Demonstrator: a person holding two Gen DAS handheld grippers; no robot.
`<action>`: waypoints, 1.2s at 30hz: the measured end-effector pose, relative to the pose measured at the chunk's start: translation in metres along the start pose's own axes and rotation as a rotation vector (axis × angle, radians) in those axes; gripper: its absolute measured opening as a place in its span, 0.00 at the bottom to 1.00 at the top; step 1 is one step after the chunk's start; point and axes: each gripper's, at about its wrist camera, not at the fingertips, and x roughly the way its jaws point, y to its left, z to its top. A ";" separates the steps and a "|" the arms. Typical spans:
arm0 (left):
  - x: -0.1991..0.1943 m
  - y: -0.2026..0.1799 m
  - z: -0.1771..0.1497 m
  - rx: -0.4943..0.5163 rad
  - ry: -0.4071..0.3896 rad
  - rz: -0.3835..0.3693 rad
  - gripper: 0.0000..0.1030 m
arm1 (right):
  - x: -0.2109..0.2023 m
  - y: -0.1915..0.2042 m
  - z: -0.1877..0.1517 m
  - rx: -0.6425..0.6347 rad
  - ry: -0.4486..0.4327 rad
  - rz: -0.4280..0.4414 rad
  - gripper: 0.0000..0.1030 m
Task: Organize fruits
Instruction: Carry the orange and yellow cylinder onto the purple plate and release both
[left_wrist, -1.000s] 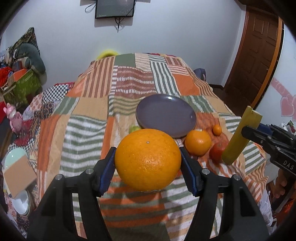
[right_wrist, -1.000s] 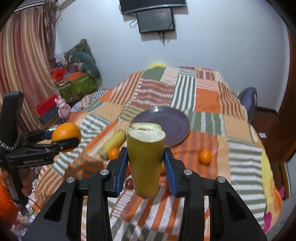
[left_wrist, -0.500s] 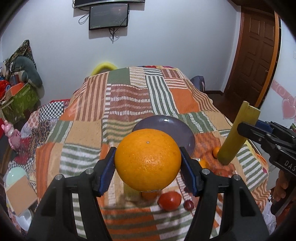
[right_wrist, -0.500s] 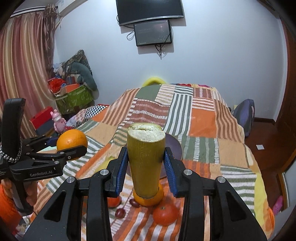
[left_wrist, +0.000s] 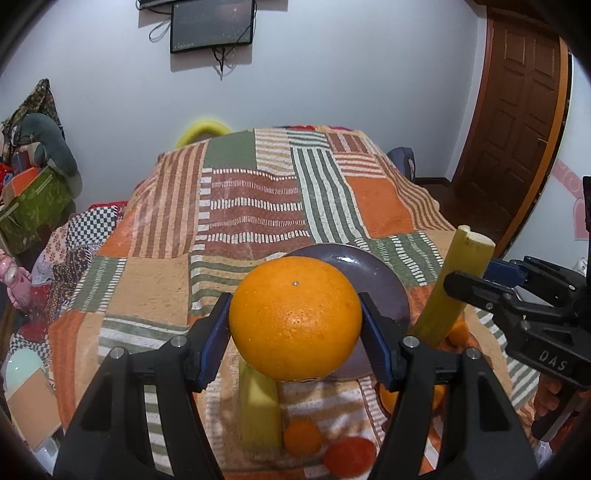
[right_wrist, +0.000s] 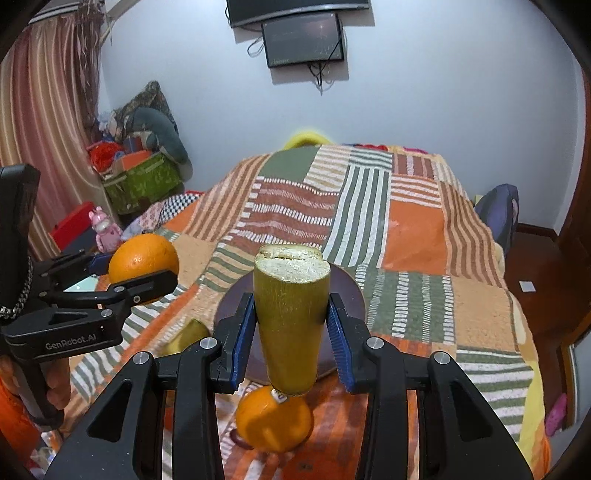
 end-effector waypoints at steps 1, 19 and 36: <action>0.007 0.001 0.001 -0.001 0.009 0.000 0.63 | 0.003 -0.002 0.000 0.000 0.007 0.003 0.34; 0.095 0.004 0.001 -0.005 0.179 -0.017 0.63 | 0.074 -0.019 0.005 -0.024 0.181 0.067 0.34; 0.131 0.004 -0.007 -0.030 0.309 -0.041 0.63 | 0.096 -0.024 0.014 -0.010 0.196 0.044 0.35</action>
